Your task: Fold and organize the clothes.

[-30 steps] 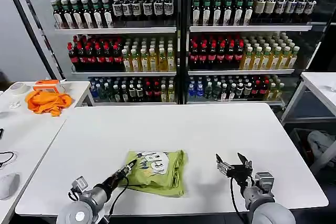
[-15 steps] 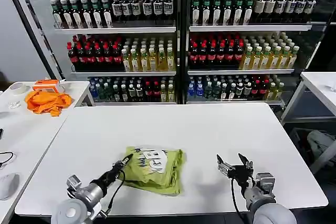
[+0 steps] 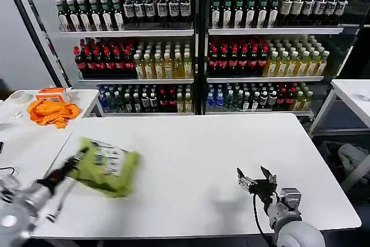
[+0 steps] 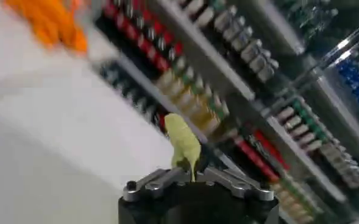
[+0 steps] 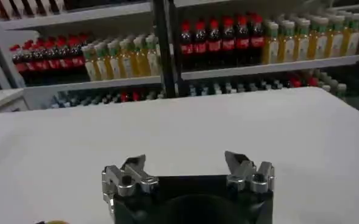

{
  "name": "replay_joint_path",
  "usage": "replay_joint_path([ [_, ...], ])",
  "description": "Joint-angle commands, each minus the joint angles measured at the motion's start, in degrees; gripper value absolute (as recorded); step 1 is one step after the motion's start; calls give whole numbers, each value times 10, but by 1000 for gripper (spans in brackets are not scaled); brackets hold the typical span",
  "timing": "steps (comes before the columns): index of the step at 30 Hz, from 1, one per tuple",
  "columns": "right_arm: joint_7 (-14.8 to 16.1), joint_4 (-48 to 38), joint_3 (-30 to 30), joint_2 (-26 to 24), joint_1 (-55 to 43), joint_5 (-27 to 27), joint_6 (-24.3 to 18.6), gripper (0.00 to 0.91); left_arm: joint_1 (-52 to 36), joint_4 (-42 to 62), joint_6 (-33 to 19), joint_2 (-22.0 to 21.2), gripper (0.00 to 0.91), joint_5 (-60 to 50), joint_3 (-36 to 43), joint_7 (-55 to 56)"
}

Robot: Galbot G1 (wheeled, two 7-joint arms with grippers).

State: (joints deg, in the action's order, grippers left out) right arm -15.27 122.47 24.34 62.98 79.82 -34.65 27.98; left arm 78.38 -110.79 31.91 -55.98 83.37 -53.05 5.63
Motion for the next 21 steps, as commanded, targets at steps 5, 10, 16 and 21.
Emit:
replay_joint_path([
  [5,2,-1,2,-4,7,2,-5,907,78,-55,-44,117,20,-452,56,-45],
  [10,2,0,6,-6,8,2,-6,907,70,-26,-105,87,20,-731,234,-32],
  [16,1,10,11,-8,13,2,-6,907,52,-95,-108,72,20,-790,285,-19],
  [21,3,10,18,-11,17,2,-8,907,61,-162,-87,76,20,-791,316,-24],
])
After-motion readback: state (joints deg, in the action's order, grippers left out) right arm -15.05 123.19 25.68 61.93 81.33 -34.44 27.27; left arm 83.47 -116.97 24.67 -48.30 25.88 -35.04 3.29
